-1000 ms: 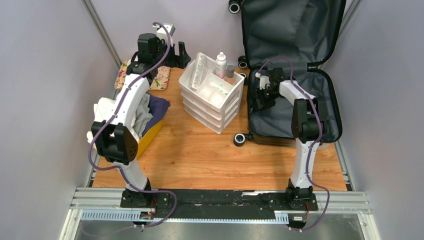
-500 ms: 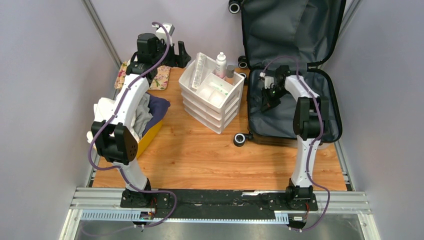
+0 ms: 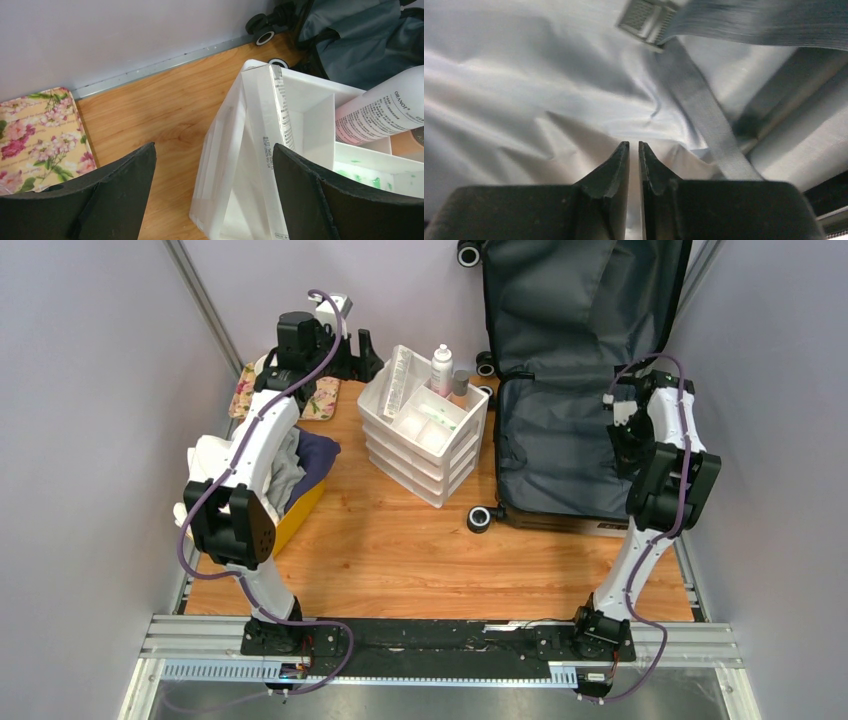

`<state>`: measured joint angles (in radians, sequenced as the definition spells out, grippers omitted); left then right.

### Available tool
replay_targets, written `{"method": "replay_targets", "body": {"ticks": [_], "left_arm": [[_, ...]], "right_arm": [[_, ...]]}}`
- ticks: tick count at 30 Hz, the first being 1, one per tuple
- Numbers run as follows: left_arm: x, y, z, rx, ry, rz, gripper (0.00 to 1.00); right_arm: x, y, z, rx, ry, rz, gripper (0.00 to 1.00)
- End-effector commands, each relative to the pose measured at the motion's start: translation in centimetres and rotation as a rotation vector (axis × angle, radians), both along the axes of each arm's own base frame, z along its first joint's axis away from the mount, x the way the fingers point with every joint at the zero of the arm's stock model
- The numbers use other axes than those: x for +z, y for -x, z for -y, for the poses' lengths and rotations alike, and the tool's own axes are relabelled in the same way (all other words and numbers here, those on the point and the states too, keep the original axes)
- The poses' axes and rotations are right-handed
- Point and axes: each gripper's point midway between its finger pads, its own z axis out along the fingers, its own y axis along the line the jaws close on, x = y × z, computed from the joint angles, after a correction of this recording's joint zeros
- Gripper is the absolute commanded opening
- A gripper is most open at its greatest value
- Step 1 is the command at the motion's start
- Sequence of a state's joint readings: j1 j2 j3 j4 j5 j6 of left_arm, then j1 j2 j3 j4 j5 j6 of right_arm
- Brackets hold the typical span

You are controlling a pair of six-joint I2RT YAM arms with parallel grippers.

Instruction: Open, take out, and arrange the luggage

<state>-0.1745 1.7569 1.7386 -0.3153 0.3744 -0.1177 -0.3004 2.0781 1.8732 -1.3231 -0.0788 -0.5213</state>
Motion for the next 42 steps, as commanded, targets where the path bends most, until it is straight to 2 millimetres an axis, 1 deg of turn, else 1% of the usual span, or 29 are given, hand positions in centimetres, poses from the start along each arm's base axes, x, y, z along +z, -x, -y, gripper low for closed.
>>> {"method": "replay_targets", "body": {"ticks": [1,3,4,6,7,11,14,15,16,18,19,22,26,27,28,30,31,32,33,34,35,36,37,39,40,41,42], "left_arm": [[1.4,-0.1,-0.1,-0.012,0.013,0.043,0.93],[1.3,-0.1,0.0,-0.011,0.014,0.040,0.93],[1.3,-0.2,0.0,-0.011,0.013,0.039,0.93],[1.2,-0.2,-0.1,-0.011,0.011,0.039,0.93],[1.1,-0.2,-0.2,-0.010,0.007,0.039,0.93],[1.1,-0.4,-0.5,0.002,0.000,0.040,0.94],[0.7,-0.4,-0.6,0.002,0.000,0.033,0.94],[0.7,-0.4,-0.6,0.001,-0.002,0.032,0.94],[0.5,-0.4,-0.6,0.000,-0.002,0.029,0.94],[0.2,-0.6,-0.5,-0.003,-0.002,0.024,0.94],[0.2,-0.6,-0.5,-0.005,-0.004,0.026,0.94],[-0.1,-0.7,-0.4,-0.018,-0.007,0.031,0.94],[-0.5,-0.8,-0.2,-0.037,-0.011,0.050,0.93],[-0.5,-0.8,-0.2,-0.037,-0.013,0.055,0.93],[-0.6,-0.9,-0.2,-0.039,-0.017,0.057,0.93],[-0.7,-0.9,-0.1,-0.048,-0.019,0.065,0.94],[-0.7,-0.8,-0.1,-0.052,-0.022,0.067,0.94],[-0.6,-0.8,0.0,-0.057,-0.023,0.072,0.94],[-0.5,-0.7,-0.1,-0.055,-0.027,0.076,0.94],[-0.5,-0.7,-0.1,-0.053,-0.029,0.078,0.94],[-0.5,-0.6,-0.3,-0.049,-0.031,0.077,0.94],[-0.6,-0.5,-0.4,-0.046,-0.031,0.074,0.94],[-0.6,-0.4,-0.3,-0.047,-0.029,0.076,0.94],[-0.9,0.0,-0.4,-0.044,-0.027,0.067,0.94],[-0.8,0.0,-0.4,-0.043,-0.022,0.073,0.94],[-0.7,0.2,-0.4,-0.042,-0.021,0.073,0.94],[-0.7,0.1,-0.5,-0.041,-0.020,0.075,0.94]], "right_arm": [[-1.9,-0.5,5.0,-0.083,0.188,-0.021,0.15],[-3.0,-1.3,5.9,-0.095,0.224,-0.007,0.14],[-4.3,-1.9,6.2,-0.096,0.230,-0.007,0.13],[-5.6,-2.5,6.4,-0.106,0.231,-0.010,0.13],[-6.7,-2.9,6.4,-0.110,0.227,-0.012,0.12],[-8.7,-3.9,6.2,-0.118,0.212,-0.004,0.12],[-9.4,-5.2,6.1,-0.159,0.200,0.040,0.13],[-9.5,-5.7,5.9,-0.164,0.186,0.058,0.15],[-9.7,-6.1,5.2,-0.162,0.146,0.069,0.16],[-9.5,-6.9,4.7,-0.169,0.126,0.087,0.17],[-9.4,-7.5,4.0,-0.172,0.078,0.116,0.18],[-8.8,-8.9,3.6,-0.204,0.047,0.178,0.22],[-8.8,-10.1,3.2,-0.232,0.023,0.206,0.28],[-8.8,-10.2,3.2,-0.238,0.023,0.207,0.32],[-8.8,-10.3,2.7,-0.240,-0.011,0.210,0.33],[-8.2,-10.5,1.7,-0.229,-0.065,0.219,0.33],[-7.6,-10.4,0.5,-0.215,-0.134,0.222,0.33],[-6.1,-10.6,0.0,-0.202,-0.161,0.248,0.33],[-5.2,-10.5,-0.3,-0.193,-0.188,0.261,0.33],[-4.0,-10.1,-1.5,-0.174,-0.253,0.265,0.33],[-2.0,-9.8,-1.9,-0.125,-0.271,0.297,0.33],[-0.9,-9.3,-2.7,-0.091,-0.298,0.302,0.33],[-0.1,-8.0,-4.0,-0.058,-0.354,0.273,0.33],[1.4,-6.4,-5.1,0.014,-0.367,0.268,0.36],[1.5,-5.1,-6.0,0.043,-0.379,0.228,0.36],[1.7,-4.3,-6.4,0.071,-0.380,0.215,0.37],[2.4,-3.7,-6.6,0.124,-0.369,0.227,0.36]]}}
